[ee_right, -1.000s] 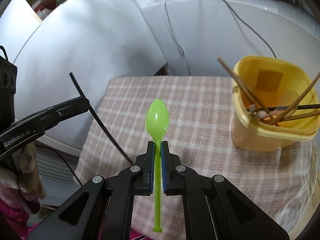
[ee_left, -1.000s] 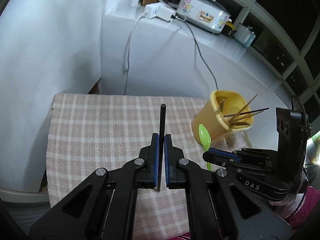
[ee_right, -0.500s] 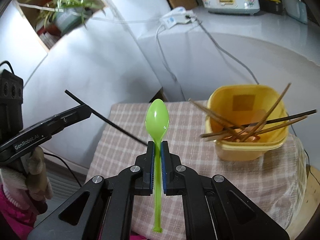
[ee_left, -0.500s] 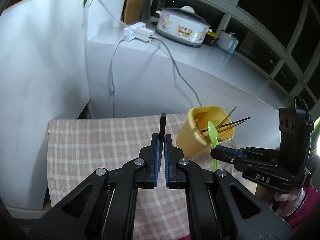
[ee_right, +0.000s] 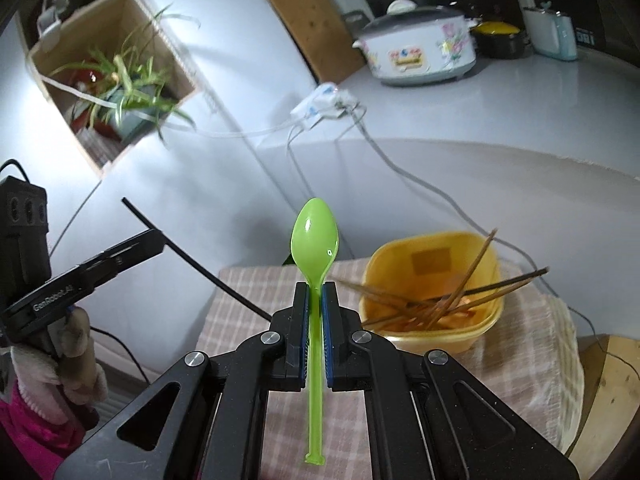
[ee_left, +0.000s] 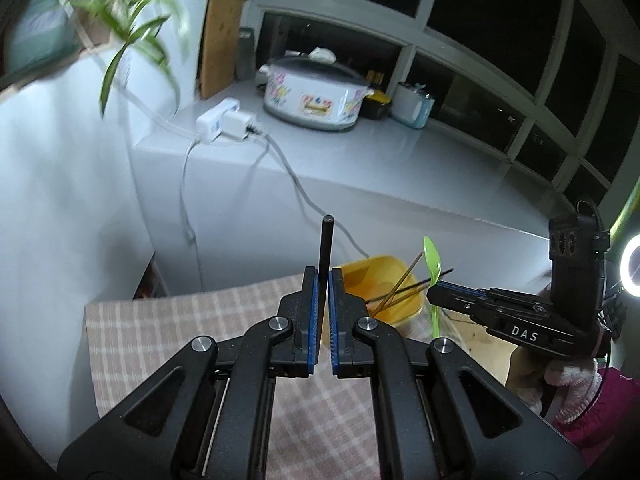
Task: Organize utensils
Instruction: 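Lift the black chopstick and green spoon and carry them over the yellow container, then lower the black chopstick and green spoon into the yellow container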
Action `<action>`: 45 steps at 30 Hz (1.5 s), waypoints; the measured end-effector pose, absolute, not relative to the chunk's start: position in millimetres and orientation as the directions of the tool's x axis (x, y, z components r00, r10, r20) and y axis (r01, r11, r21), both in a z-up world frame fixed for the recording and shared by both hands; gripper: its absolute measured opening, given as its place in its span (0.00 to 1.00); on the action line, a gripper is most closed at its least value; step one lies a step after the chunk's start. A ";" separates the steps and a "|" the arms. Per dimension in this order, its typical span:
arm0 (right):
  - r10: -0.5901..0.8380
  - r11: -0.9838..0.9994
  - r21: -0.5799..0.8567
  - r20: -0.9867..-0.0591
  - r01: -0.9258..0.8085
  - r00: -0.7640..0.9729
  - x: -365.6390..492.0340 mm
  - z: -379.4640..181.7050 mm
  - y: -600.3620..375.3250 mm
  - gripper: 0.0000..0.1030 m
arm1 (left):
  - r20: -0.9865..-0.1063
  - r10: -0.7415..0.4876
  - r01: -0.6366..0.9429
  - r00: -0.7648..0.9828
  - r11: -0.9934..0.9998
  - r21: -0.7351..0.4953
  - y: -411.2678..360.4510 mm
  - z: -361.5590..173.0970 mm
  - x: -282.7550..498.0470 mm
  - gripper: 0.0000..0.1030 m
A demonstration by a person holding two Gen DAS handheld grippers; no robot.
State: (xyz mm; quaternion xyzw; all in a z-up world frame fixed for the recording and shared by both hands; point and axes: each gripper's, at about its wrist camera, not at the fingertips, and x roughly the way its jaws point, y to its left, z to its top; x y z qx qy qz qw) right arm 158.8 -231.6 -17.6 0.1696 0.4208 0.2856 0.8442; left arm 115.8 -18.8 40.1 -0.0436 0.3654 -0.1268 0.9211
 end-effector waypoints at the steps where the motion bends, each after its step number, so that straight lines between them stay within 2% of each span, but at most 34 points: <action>1: 0.621 0.782 0.527 -0.610 -0.334 0.492 160.1 -15.4 -235.9 0.05 | -0.658 -0.267 0.207 0.704 0.964 -0.170 -20.4 42.9 117.2 0.02; 11: 0.573 0.813 0.504 -0.598 -0.293 0.560 179.9 -8.0 -261.9 0.05 | -0.602 -0.290 0.278 0.744 0.954 -0.115 -46.2 73.4 144.3 0.02; 21: 0.541 0.832 0.485 -0.601 -0.269 0.589 205.4 -14.7 -270.3 0.05 | -0.585 -0.313 0.317 0.748 0.943 -0.098 -69.9 78.4 173.9 0.02; 31: 0.506 0.851 0.471 -0.617 -0.232 0.603 234.1 -30.1 -273.4 0.05 | -0.605 -0.340 0.338 0.720 0.933 -0.123 -85.2 68.0 203.4 0.02; 45: 0.449 0.885 0.426 -0.668 -0.190 0.593 262.6 -67.6 -265.2 0.05 | -0.682 -0.347 0.303 0.644 0.934 -0.188 -89.2 19.2 232.0 0.02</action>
